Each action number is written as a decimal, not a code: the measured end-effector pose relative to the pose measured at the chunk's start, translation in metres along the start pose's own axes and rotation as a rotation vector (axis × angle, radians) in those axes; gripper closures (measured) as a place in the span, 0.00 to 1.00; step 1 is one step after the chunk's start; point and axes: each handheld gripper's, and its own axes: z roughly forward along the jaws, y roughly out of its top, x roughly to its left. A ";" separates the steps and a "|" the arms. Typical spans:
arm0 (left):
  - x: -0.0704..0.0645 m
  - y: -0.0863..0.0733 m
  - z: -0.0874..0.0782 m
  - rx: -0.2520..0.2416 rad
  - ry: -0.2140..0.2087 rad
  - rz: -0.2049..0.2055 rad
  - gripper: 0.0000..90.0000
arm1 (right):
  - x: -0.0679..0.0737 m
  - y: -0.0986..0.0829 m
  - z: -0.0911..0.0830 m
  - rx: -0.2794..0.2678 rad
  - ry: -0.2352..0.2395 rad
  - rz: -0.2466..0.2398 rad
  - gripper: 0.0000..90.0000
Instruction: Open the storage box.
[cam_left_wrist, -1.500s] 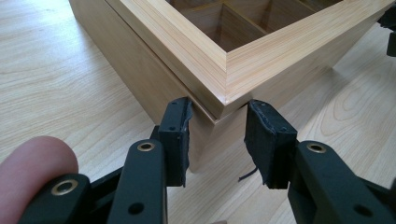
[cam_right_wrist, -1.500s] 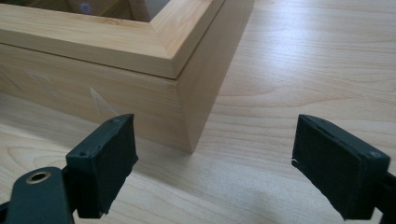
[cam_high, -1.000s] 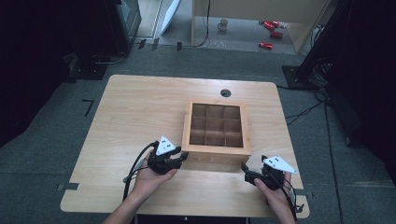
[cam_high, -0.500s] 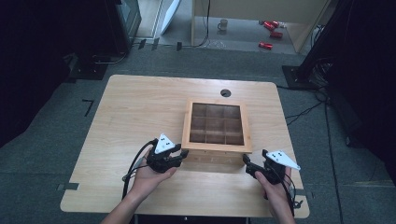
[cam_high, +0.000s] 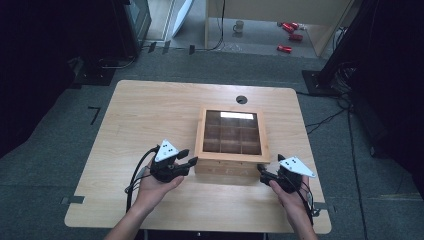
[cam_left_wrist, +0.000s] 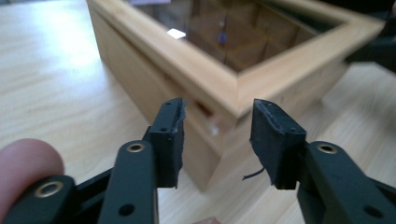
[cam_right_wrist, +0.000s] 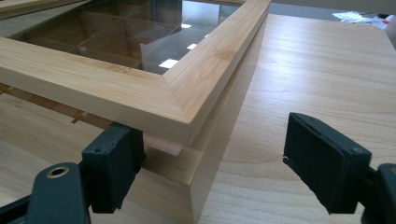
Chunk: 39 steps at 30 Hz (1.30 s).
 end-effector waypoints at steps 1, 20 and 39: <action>0.001 -0.004 0.000 0.016 0.007 0.008 0.58 | 0.000 0.000 0.000 -0.001 0.000 -0.002 0.23; 0.044 -0.064 -0.002 0.182 0.125 -0.072 0.21 | -0.003 0.032 -0.007 -0.072 0.014 -0.007 0.23; 0.038 -0.075 0.012 0.191 0.224 0.005 0.16 | -0.008 0.067 -0.011 -0.109 0.014 -0.068 0.23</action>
